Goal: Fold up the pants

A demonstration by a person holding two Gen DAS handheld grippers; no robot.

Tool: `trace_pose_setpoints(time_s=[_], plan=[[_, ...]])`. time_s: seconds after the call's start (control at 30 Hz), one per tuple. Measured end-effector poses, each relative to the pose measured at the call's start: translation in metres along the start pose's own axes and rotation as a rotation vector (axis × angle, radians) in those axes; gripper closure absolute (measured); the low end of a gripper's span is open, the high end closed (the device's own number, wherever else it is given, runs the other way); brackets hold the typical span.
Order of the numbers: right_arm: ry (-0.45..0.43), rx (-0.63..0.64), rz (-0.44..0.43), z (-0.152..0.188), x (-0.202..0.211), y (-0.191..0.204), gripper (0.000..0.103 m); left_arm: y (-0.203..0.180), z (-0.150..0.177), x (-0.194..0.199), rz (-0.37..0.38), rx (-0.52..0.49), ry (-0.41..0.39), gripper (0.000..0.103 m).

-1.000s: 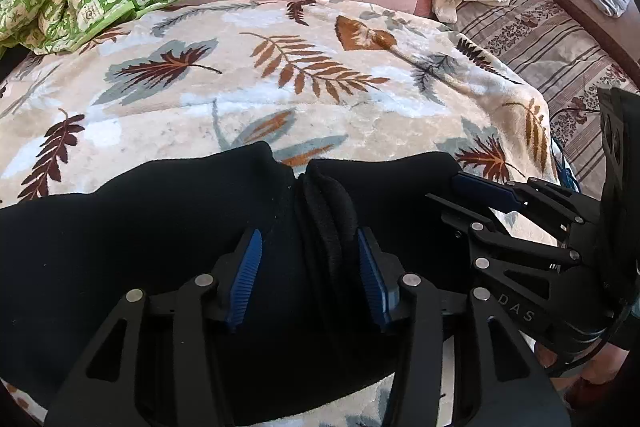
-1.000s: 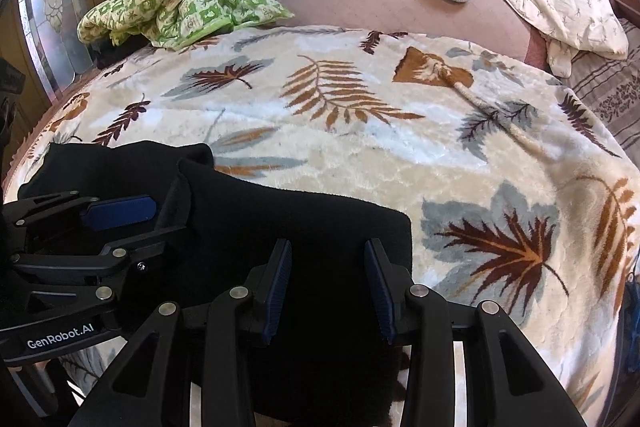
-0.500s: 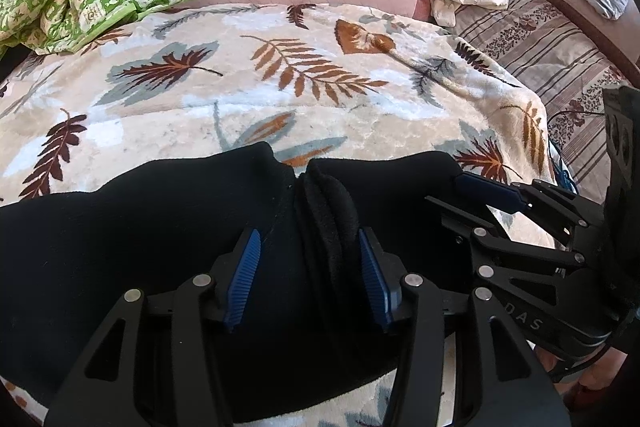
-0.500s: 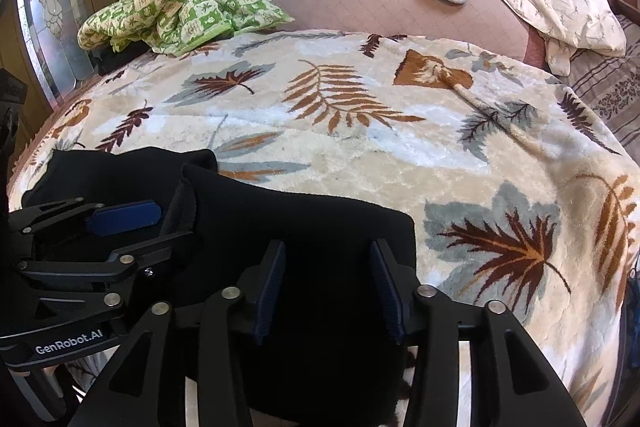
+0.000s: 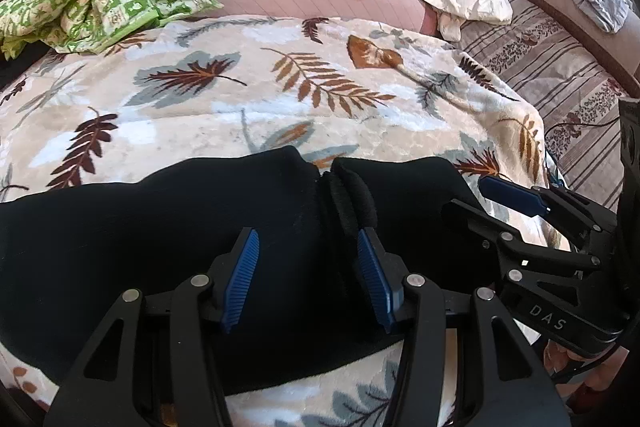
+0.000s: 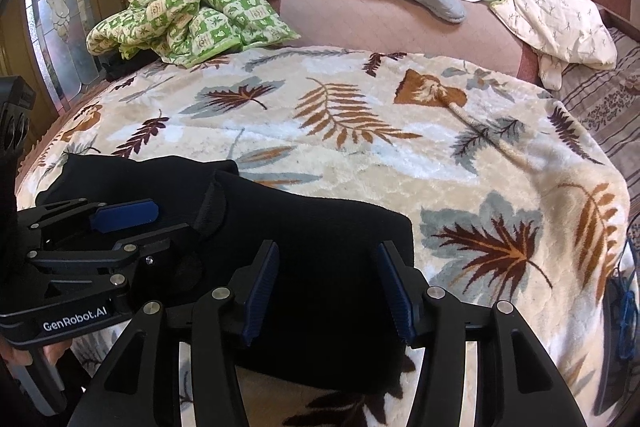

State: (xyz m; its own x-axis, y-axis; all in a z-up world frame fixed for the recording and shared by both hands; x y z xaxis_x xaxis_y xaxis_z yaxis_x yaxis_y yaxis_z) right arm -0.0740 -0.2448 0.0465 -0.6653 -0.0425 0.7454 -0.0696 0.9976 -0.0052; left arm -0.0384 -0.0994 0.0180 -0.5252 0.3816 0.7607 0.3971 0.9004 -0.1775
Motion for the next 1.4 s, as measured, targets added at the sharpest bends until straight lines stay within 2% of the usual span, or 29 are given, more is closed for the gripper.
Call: trace_pose_setpoints(time_s=[0.1,0.23,0.33,0.43,0.5,0.6,0.67,0.7,0.77,0.87,0.93,1.07,1.4], plan=[[-0.012,0.003,-0.005,0.0,0.008,0.004,0.05,0.006,0.001,0.01,-0.002,0.014,-0.015,0.052],[-0.016,0.009,-0.027,0.004,0.015,0.008,0.05,0.023,0.009,0.022,-0.017,0.042,-0.027,0.044],[0.011,0.019,-0.043,0.012,0.009,0.013,0.051,0.038,0.018,0.027,-0.035,0.074,-0.02,0.044],[0.082,0.031,-0.044,0.026,-0.01,0.018,0.051,0.054,0.026,0.031,-0.046,0.121,-0.012,0.044],[0.07,0.041,-0.033,0.029,-0.011,0.019,0.051,0.065,0.031,0.038,-0.05,0.157,-0.013,0.044],[0.07,0.029,-0.043,0.023,-0.006,0.021,0.05,0.087,0.036,0.055,-0.054,0.229,-0.035,0.029],[0.048,0.005,-0.091,0.016,0.001,0.024,0.05,0.105,0.04,0.069,-0.052,0.291,-0.058,0.028],[0.03,-0.003,-0.125,0.01,0.006,0.029,0.048,0.112,0.042,0.073,-0.057,0.315,-0.063,0.026],[-0.001,0.008,-0.152,0.001,0.01,0.039,0.032,0.131,0.047,0.084,-0.075,0.376,-0.073,0.024],[-0.022,0.041,-0.226,-0.013,0.009,0.064,0.03,0.158,0.058,0.098,-0.092,0.458,-0.09,0.024],[-0.019,0.057,-0.304,-0.024,0.005,0.086,0.03,0.176,0.068,0.106,-0.122,0.513,-0.098,0.021],[-0.016,0.123,-0.394,-0.046,-0.008,0.134,0.024,0.2,0.084,0.11,-0.146,0.604,-0.087,0.021],[0.056,0.296,-0.554,-0.083,-0.06,0.247,0.02,0.219,0.095,0.086,-0.156,0.683,-0.034,0.021]])
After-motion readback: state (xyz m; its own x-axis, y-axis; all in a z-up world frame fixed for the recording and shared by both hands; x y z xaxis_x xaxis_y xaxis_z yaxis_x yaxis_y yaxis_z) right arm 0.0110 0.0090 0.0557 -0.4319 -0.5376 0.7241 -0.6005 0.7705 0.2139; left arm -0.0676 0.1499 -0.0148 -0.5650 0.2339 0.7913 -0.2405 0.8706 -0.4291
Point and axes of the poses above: each gripper's, at about its wrist camera, not at the fingertips, and x roughly against the way its jaws point, y to its left, z to its underside, the point moved 5 cm from there along -x, roughly the way its jaws point, and after that the axes turned 1 degree about -x, right-handed, at the moved point
